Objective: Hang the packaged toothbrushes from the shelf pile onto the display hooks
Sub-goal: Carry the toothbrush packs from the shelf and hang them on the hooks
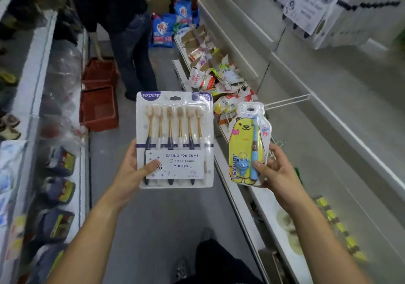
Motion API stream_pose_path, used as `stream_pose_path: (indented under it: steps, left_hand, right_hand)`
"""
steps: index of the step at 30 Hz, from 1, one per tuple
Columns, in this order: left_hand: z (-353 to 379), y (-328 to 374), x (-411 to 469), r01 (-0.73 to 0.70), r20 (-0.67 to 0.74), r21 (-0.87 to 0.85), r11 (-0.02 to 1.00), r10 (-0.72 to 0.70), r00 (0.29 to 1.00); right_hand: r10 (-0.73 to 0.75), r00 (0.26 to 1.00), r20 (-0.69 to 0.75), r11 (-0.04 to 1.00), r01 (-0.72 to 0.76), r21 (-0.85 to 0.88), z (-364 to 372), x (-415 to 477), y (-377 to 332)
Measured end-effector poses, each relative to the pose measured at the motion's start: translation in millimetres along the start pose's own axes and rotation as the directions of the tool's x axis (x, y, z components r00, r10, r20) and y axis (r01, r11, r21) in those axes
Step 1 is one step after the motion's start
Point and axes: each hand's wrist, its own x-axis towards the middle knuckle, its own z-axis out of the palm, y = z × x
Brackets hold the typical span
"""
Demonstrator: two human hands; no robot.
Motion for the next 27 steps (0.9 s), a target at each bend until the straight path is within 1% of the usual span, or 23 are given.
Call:
stream_pose_path:
  steps: [2,5,7,10,18,22,27]
  left_hand:
    - [4.5,2.3,40.4,0.005,0.031,0.007,1.0,-0.006,1.0]
    - [14.0,5.7,98.9,0.006,0.102,0.056,0.998,-0.012,0.995]
    - [21.2,9.3,132.2,0.005,0.113,0.065,0.998,-0.012,0.994]
    - [31.5,23.3,179.6,0.0,0.13,0.071,0.997,-0.009,0.991]
    - [54.7,43.4,272.6,0.018,0.26,0.081,0.997,-0.039,0.965]
    - [67.5,47.1,318.4,0.028,0.39,0.117,0.993,-0.072,0.918]
    - [72.7,51.2,373.6,0.058,0.518,0.139,0.989,-0.122,0.847]
  right_hand:
    - [-0.004,0.999,-0.041,1.0,0.005,0.014,-2.6,26.9,-4.2]
    - [-0.003,0.998,-0.06,0.999,0.007,0.053,-8.8,71.9,-9.7]
    - [0.0,0.998,-0.062,0.998,0.004,0.065,-14.5,102.8,-17.2]
    - [0.0,0.994,-0.112,0.995,0.011,0.098,-21.6,138.5,-26.7]
    - [0.012,0.977,-0.212,0.985,0.025,0.173,-32.5,177.9,-42.3]
    - [-0.003,0.948,-0.318,0.982,0.063,0.176,-32.8,185.9,-43.8]
    - [0.014,0.904,-0.427,0.977,0.079,0.198,-17.7,199.3,-43.8]
